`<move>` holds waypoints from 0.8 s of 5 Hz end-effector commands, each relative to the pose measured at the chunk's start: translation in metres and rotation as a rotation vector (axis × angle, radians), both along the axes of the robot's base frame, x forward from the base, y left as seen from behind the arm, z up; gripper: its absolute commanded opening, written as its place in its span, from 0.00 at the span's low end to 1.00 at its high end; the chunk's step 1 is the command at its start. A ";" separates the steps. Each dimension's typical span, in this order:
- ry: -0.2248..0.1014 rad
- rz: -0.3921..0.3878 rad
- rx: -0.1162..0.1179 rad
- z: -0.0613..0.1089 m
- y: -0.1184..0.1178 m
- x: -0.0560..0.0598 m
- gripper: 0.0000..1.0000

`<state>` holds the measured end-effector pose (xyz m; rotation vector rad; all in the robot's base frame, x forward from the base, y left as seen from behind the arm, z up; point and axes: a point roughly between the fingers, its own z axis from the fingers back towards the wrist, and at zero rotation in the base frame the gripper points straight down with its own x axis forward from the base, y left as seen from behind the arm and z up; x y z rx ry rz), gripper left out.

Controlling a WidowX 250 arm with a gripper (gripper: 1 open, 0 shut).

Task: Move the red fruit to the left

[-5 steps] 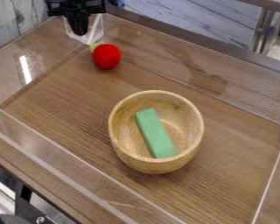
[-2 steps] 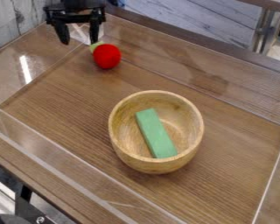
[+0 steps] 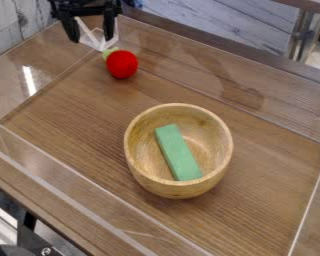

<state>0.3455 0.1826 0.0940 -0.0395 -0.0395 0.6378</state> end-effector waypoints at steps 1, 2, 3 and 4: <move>-0.094 0.032 0.057 0.047 -0.008 0.006 1.00; -0.087 0.060 0.056 0.052 -0.018 0.005 1.00; -0.080 0.025 0.056 0.051 -0.017 -0.008 1.00; -0.071 -0.009 0.056 0.050 -0.016 -0.021 1.00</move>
